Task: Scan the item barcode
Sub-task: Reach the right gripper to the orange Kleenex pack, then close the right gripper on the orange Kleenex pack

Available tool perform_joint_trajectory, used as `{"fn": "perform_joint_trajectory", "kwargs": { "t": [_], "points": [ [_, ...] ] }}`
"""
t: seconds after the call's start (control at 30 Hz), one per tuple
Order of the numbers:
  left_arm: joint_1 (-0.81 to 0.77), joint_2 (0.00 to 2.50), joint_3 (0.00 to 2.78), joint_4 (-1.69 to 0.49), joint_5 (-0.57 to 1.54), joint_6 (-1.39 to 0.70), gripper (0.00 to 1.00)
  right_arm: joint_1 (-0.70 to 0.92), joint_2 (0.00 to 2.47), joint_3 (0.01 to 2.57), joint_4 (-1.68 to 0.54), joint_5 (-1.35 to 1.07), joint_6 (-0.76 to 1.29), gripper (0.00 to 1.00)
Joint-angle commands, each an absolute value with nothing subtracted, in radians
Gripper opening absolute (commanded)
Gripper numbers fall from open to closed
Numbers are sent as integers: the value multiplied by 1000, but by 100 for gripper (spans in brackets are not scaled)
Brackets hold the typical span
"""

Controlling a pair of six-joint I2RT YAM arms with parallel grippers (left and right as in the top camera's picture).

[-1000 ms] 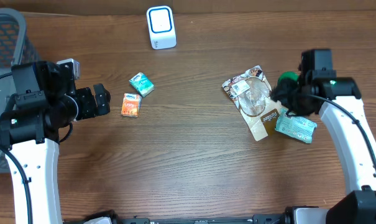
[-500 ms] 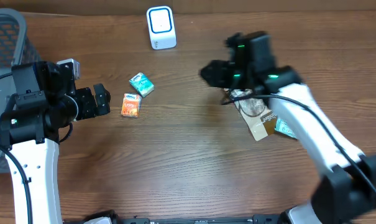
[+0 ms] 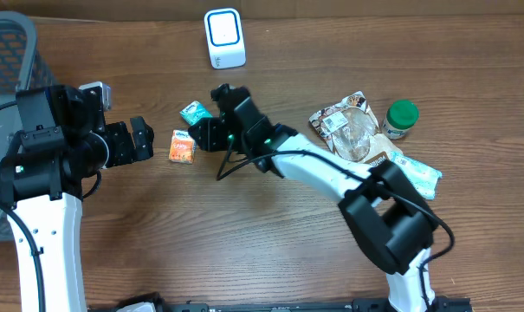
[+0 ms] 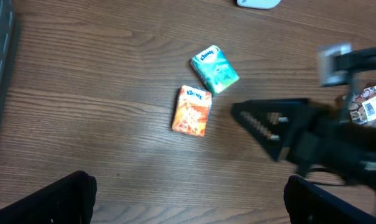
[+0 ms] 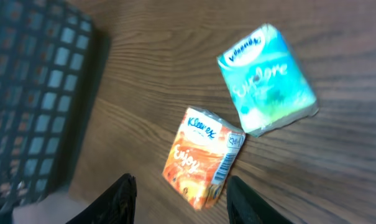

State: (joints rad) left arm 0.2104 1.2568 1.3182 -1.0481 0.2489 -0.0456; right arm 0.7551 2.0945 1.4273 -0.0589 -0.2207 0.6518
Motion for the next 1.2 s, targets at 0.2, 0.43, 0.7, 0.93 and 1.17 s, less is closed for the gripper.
{"fn": "perform_joint_trajectory", "kwargs": {
  "t": [0.2, 0.43, 0.7, 0.93, 1.17],
  "points": [
    [215, 1256, 1331, -1047, 244, -37, 100, 809, 2183, 1454, -20, -56, 737, 45],
    [215, 1257, 1331, -1047, 244, -37, 100, 826, 2235, 1454, 35, -57, 725, 45],
    [215, 1257, 1331, -1047, 244, -37, 100, 856, 2268, 1454, 75, -20, 626, 45],
    [215, 1257, 1331, -1047, 244, -37, 100, 870, 2294, 1454, 81, -16, 624, 40],
    [215, 1257, 1331, -1047, 244, -37, 100, 878, 2293, 1454, 36, -17, 631, 13]
  ]
}}
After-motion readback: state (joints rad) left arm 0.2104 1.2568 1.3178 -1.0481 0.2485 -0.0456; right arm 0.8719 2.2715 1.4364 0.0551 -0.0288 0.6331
